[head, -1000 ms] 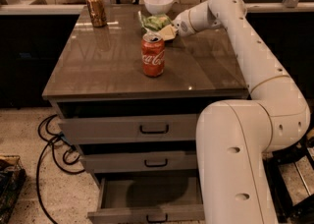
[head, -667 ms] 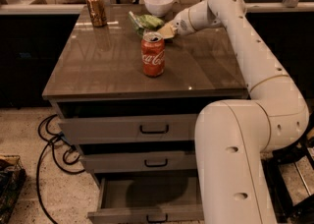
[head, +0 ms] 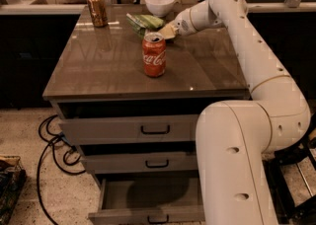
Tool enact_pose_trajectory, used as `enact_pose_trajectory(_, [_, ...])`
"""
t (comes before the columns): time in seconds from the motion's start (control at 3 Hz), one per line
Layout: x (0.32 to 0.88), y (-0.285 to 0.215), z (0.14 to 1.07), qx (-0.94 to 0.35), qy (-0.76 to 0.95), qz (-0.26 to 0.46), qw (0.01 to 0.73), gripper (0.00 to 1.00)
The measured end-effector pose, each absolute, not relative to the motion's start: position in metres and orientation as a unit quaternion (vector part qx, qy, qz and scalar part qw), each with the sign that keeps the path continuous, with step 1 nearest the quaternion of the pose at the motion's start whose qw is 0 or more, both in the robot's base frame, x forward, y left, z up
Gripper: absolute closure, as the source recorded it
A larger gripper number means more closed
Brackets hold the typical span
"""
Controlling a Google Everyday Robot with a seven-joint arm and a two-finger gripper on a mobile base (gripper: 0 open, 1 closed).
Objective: Place green jalapeno chip bag into bottom drawer
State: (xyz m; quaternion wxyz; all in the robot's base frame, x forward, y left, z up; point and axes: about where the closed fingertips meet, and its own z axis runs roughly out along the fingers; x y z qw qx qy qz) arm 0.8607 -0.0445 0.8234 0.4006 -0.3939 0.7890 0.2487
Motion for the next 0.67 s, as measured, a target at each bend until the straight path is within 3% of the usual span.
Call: enact_pose_trajectory(0.67, [0.8607, -0.0444, 0.8235, -0.394, 0.789, 0.249, 0.401, 1.00])
